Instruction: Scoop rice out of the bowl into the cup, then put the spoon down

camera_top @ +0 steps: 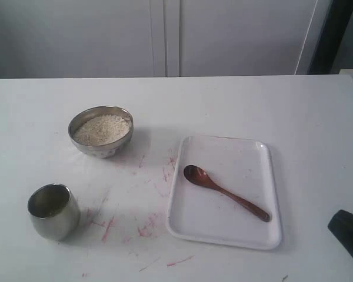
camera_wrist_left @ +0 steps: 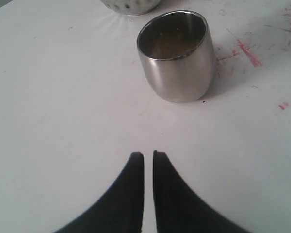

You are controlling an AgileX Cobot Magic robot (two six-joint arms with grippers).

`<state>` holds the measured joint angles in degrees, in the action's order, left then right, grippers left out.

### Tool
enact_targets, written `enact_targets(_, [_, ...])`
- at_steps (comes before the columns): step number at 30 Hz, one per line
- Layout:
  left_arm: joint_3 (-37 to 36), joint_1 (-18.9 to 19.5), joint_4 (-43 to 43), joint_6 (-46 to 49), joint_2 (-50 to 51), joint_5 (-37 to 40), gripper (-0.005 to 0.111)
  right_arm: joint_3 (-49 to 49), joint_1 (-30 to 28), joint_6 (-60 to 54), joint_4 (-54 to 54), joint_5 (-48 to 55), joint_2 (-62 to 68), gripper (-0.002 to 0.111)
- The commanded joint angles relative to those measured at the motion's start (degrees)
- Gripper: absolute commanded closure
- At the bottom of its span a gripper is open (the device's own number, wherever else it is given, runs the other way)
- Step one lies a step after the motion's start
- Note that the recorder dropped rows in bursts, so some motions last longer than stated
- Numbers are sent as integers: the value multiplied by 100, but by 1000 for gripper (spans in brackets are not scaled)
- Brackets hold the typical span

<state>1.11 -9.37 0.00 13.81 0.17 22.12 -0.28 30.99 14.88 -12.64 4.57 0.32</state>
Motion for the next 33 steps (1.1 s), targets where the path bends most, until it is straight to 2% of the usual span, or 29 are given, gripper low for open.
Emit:
enact_targets(1, [-53, -12, 0, -33, -17, 191, 92, 28, -9, -88, -23, 143, -32, 108])
enact_targets(5, [-53, -12, 0, -33, -17, 191, 92, 28, -9, 409, 202, 905, -32, 108])
enact_targets(7, [-53, -12, 0, -33, -17, 191, 92, 28, -9, 999, 226, 1181, -32, 108])
enact_targets(11, [-53, -12, 0, -33, -17, 191, 92, 28, -9, 1073, 212, 1601, -32, 108])
enact_targets(18, [-53, -12, 0, -33, -17, 191, 92, 28, -9, -152, 169, 1591, -32, 108])
enact_targets(33, [-53, -12, 0, -33, -17, 191, 92, 28, -9, -167, 169, 1578, -32, 108])
